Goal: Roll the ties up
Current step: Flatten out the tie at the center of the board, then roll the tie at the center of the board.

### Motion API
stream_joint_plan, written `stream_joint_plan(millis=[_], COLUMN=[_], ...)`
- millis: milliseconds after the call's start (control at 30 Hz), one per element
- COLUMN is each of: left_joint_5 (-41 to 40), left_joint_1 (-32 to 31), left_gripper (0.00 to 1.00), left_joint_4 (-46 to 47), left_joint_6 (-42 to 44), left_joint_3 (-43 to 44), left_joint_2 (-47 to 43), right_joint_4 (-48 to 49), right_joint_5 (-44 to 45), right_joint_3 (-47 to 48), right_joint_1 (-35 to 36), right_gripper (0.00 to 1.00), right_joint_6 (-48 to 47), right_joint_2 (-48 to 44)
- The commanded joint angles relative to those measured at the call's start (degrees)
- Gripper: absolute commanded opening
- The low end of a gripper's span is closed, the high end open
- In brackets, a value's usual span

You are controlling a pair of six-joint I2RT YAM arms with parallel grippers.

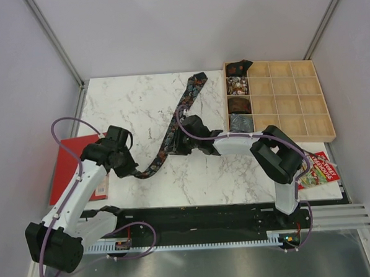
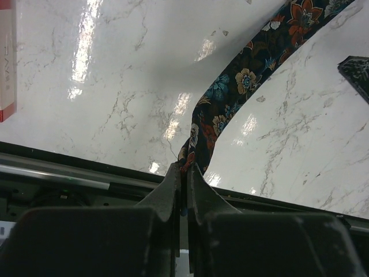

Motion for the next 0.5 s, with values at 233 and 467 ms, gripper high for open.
stream_joint_plan(millis=[233,467], left_joint_5=[2.16,3.39], left_joint_1=[0.20,0.20], left_gripper=[0.02,0.02], left_joint_4=[1.95,3.18], left_joint_6=[1.03,1.74], left_joint_3=[2.21,4.23], left_joint_2=[5.27,8.96], right_joint_4=[9.02,8.76], right_joint_5=[-5.39,-5.39], right_joint_3=[8.57,10.69], right_joint_1=[6.99,8.49], right_gripper=[0.30,0.29], right_joint_6=[5.87,5.25], right_joint_2=[9.13,13.97])
